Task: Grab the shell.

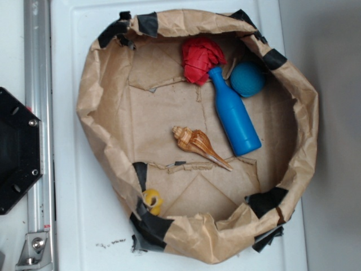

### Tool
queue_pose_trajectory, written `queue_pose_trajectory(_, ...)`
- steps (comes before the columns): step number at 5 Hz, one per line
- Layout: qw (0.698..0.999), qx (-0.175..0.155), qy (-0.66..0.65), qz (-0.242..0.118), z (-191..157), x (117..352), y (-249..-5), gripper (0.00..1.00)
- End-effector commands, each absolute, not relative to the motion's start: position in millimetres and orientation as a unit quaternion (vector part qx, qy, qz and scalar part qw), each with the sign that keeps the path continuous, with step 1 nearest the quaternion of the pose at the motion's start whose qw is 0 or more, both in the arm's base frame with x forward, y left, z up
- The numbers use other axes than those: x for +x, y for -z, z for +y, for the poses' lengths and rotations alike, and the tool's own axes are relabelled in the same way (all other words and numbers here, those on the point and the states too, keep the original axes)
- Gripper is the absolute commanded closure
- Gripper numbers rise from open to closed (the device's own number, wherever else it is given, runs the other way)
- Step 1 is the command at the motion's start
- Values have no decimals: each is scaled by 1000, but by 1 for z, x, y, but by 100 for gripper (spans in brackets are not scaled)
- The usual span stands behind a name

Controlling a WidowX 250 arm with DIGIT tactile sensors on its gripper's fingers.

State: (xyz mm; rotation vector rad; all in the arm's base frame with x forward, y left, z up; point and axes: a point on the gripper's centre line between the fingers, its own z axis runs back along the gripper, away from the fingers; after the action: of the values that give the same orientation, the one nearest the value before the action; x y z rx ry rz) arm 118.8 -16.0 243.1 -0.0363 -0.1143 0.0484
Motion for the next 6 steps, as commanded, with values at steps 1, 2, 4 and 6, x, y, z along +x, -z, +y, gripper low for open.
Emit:
queue_pose_trajectory(1,998,-18,-24,-57,-16,119,-243,0)
queue_pose_trajectory(2,996,-17,26,-86,20,169,-193,0)
queue_pose_trajectory(4,994,12,48,-95,26,240,-153,0)
queue_pose_trajectory(6,996,0,76,-50,18,256,-79,0)
